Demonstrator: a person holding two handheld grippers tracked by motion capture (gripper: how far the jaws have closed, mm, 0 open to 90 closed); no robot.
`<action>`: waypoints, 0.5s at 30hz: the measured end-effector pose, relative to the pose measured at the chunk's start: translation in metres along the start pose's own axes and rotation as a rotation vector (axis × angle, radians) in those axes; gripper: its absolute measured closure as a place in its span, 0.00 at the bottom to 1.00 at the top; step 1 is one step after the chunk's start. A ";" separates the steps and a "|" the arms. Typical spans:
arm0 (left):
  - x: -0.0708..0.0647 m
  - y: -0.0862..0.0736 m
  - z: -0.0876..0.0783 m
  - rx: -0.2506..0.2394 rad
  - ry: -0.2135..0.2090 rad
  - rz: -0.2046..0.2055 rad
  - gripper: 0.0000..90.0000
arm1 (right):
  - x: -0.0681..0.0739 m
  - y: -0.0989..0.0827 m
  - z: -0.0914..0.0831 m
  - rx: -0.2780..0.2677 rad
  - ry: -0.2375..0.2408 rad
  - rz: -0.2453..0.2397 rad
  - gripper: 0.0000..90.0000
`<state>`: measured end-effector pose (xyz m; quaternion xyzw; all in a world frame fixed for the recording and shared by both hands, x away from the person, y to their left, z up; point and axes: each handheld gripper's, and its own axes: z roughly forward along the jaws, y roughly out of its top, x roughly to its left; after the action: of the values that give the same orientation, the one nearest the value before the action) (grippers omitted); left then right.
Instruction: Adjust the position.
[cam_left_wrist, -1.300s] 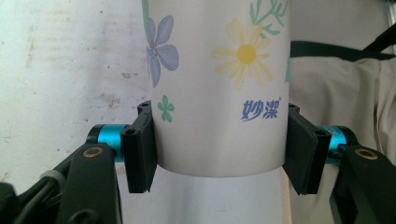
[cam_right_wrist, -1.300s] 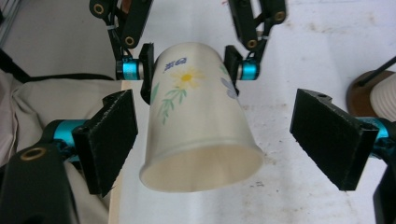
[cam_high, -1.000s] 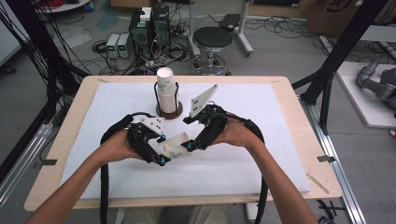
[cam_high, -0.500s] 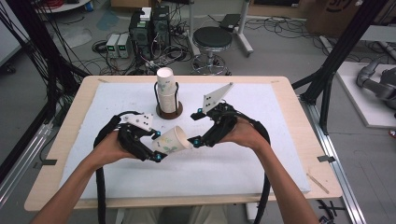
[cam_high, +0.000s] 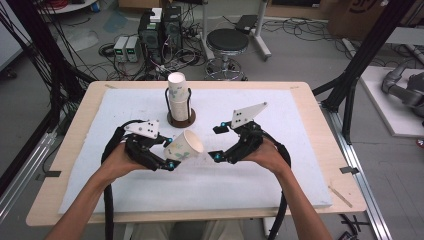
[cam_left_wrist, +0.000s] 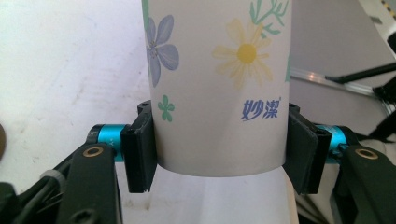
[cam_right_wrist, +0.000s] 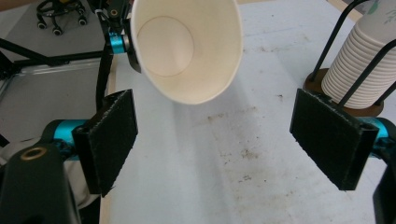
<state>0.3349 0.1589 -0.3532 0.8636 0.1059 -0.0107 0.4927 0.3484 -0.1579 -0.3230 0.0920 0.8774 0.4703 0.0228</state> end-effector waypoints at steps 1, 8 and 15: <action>0.000 -0.001 0.000 -0.019 0.000 -0.007 0.41 | 0.000 -0.001 0.000 -0.008 -0.005 -0.002 0.17; 0.002 -0.005 0.002 -0.104 0.019 -0.003 0.41 | 0.000 -0.010 0.003 -0.067 -0.007 0.020 0.17; 0.002 -0.007 0.007 -0.156 0.018 -0.006 0.41 | 0.000 -0.020 0.007 -0.142 0.001 0.061 0.17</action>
<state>0.3357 0.1562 -0.3632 0.8225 0.1137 0.0039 0.5573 0.3463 -0.1631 -0.3439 0.1164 0.8386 0.5319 0.0144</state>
